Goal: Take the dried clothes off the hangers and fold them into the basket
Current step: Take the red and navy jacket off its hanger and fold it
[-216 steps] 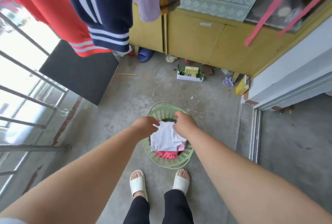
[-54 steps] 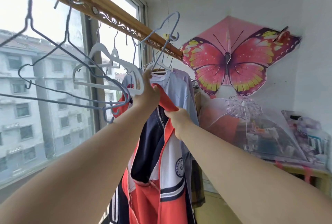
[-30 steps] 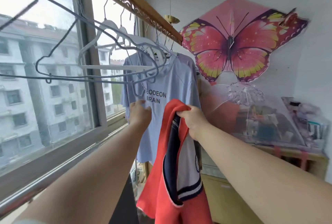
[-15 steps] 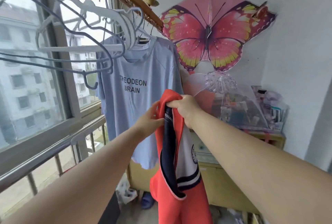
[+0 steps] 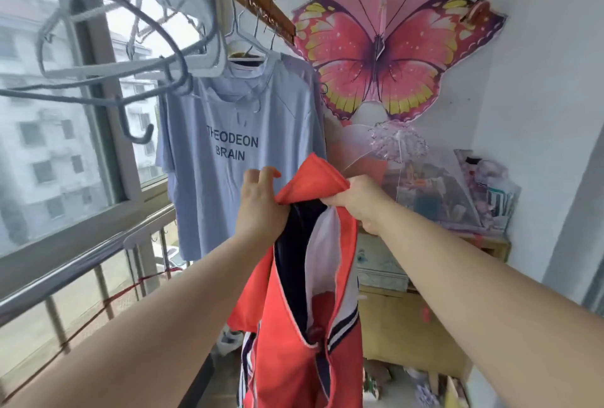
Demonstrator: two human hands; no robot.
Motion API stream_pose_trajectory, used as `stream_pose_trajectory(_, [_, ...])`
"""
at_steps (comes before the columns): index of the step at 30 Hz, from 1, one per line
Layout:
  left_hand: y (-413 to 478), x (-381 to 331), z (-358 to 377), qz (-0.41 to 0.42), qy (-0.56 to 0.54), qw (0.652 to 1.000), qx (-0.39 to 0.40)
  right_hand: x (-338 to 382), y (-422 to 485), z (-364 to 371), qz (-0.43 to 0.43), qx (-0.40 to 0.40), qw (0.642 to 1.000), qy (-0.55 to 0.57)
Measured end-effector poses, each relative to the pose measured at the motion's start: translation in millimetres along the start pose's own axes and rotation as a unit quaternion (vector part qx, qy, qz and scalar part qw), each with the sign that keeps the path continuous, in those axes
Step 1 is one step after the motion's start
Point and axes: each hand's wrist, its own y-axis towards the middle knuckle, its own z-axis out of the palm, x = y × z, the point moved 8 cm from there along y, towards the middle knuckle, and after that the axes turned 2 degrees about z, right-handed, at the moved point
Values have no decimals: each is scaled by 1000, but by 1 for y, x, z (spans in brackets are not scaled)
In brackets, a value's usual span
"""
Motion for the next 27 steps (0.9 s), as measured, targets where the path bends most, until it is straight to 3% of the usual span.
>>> stream_pose_trajectory(5, [-7,12,12,-38,-46,995,83,-18,0,0,67,20,986,154])
stream_pose_trajectory(9, [-16,6,17,-14,-81,984,156,-22,4,-15,37,-46,997,47])
stream_pose_trajectory(13, [-16,-9,8,41,-17,987,155,-18,-6,3,30,85,994,57])
stream_pose_trajectory(15, [-20,-16,10,47,-6,984,169,-12,-11,13,-4,139,990,-27])
stream_pose_trajectory(17, [-23,-22,13,53,7,983,177,-6,-17,23,-54,139,968,-202])
stream_pose_trajectory(20, [-26,-30,13,54,24,986,157,2,-24,39,-148,63,853,-497])
stream_pose_trajectory(21, [-26,-35,13,64,29,986,152,5,-26,44,-178,34,841,-510])
stream_pose_trajectory(24, [-29,-50,12,110,37,981,158,11,-29,45,-190,-1,899,-394])
stream_pose_trajectory(27, [-36,-42,13,91,-23,979,180,19,-30,41,-191,-7,885,-425])
